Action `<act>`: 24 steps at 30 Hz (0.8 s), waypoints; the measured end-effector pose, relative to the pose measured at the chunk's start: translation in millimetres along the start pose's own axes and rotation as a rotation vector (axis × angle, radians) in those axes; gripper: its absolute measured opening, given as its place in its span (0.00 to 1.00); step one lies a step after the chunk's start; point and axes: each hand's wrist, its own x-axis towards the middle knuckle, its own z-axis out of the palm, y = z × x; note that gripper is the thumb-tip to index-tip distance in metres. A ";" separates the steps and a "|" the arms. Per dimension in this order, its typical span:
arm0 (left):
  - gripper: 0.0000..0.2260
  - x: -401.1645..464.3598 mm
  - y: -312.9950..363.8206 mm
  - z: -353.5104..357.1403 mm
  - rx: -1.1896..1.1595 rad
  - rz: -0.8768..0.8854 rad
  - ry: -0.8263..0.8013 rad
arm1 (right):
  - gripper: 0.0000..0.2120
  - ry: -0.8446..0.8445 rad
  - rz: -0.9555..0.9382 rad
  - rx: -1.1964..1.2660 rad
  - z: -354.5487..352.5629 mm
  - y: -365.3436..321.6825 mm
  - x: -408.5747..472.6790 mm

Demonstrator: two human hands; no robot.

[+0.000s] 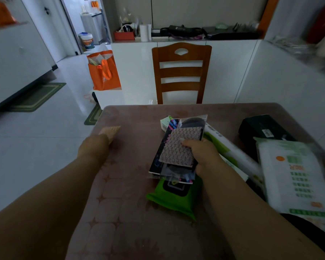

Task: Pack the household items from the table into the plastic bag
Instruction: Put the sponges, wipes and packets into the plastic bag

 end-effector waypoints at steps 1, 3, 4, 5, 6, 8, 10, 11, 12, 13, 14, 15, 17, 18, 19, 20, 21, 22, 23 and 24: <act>0.08 -0.1 7.9 -12.3 -0.125 0.032 0.025 | 0.22 -0.003 0.006 0.012 -1.5 -1.7 -0.8; 0.10 -2.8 31.4 -39.0 -0.619 0.121 -0.043 | 0.21 -0.014 0.012 0.033 -5.5 -4.2 -3.8; 0.09 -6.4 46.0 -54.3 -0.964 0.138 -0.170 | 0.21 -0.023 0.018 0.049 -7.4 -5.8 -7.1; 0.07 -11.9 60.3 -67.7 -1.268 0.135 -0.346 | 0.20 -0.032 0.029 0.067 -9.1 -7.7 -11.2; 0.06 -17.1 72.9 -76.4 -1.463 0.138 -0.521 | 0.18 -0.048 0.040 0.087 -10.8 -10.7 -15.8; 0.06 -30.4 92.4 -85.2 -1.520 0.156 -0.762 | 0.17 -0.106 0.058 0.172 -15.5 -18.8 -24.9; 0.08 -41.4 108.4 -87.0 -1.471 0.148 -0.835 | 0.25 -0.217 0.058 0.318 -25.3 -28.4 -30.9; 0.09 -46.3 116.1 -90.0 -1.456 0.137 -0.827 | 0.29 -0.274 0.046 0.368 -30.3 -33.7 -34.5; 0.09 -50.2 124.0 -94.0 -1.430 0.129 -0.803 | 0.29 -0.289 0.025 0.347 -35.0 -38.7 -39.1; 0.08 -53.7 131.3 -99.8 -1.396 0.130 -0.777 | 0.26 -0.266 -0.010 0.277 -39.1 -43.5 -44.1; 0.07 -56.0 139.4 -104.9 -1.369 0.130 -0.752 | 0.22 -0.199 -0.047 0.179 -44.4 -47.8 -47.9; 0.05 -58.3 146.3 -109.2 -1.353 0.120 -0.711 | 0.20 -0.113 -0.076 0.102 -50.6 -52.2 -50.8; 0.03 -60.0 156.7 -110.6 -1.345 0.028 -0.593 | 0.21 0.015 -0.105 0.065 -66.0 -61.9 -51.1; 0.02 -61.4 160.7 -108.5 -1.324 -0.031 -0.548 | 0.21 0.059 -0.121 0.085 -74.6 -66.8 -50.5; 0.02 -65.5 163.1 -106.7 -1.253 -0.047 -0.515 | 0.21 0.098 -0.134 0.104 -83.4 -70.8 -50.4; 0.05 -69.3 164.9 -100.6 -1.149 -0.028 -0.494 | 0.24 0.132 -0.142 0.110 -91.6 -73.7 -50.0; 0.06 -74.3 167.3 -92.6 -1.043 -0.002 -0.477 | 0.26 0.159 -0.147 0.103 -98.3 -75.7 -50.2; 0.03 -79.7 169.1 -82.1 -0.952 0.017 -0.487 | 0.28 0.179 -0.154 0.092 -103.9 -76.4 -50.2; 0.05 -86.6 169.1 -73.8 -0.862 0.034 -0.512 | 0.29 0.190 -0.153 0.085 -108.8 -76.2 -49.4; 0.13 -90.4 169.4 -61.1 -0.820 0.021 -0.585 | 0.30 0.196 -0.150 0.082 -112.7 -75.5 -48.8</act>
